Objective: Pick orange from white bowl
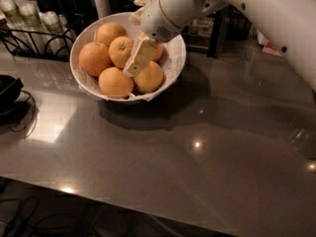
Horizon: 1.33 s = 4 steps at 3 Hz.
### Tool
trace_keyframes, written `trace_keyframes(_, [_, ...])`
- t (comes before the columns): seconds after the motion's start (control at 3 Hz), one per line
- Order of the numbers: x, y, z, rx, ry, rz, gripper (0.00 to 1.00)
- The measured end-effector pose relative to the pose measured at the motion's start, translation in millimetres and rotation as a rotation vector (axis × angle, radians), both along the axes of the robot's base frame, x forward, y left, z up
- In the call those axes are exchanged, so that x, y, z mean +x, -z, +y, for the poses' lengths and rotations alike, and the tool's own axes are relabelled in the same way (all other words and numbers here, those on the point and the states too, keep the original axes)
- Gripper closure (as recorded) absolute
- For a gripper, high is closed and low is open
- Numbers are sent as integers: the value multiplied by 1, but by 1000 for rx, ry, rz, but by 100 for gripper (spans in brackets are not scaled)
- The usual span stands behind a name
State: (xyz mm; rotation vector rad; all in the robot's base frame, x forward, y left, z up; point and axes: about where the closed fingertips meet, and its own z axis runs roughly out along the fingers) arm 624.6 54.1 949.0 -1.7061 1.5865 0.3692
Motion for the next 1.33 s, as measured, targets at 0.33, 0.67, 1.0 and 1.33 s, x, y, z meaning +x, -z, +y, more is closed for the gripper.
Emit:
trace_keyframes(0.33, [-3, 5, 3, -6, -2, 6, 22])
trace_keyframes(0.67, [-2, 9, 4, -18, 5, -1, 23])
trace_keyframes(1.0, [4, 15, 6, -42, 9, -3, 24])
trace_keyframes(1.33, [11, 19, 9, -58, 8, -5, 24])
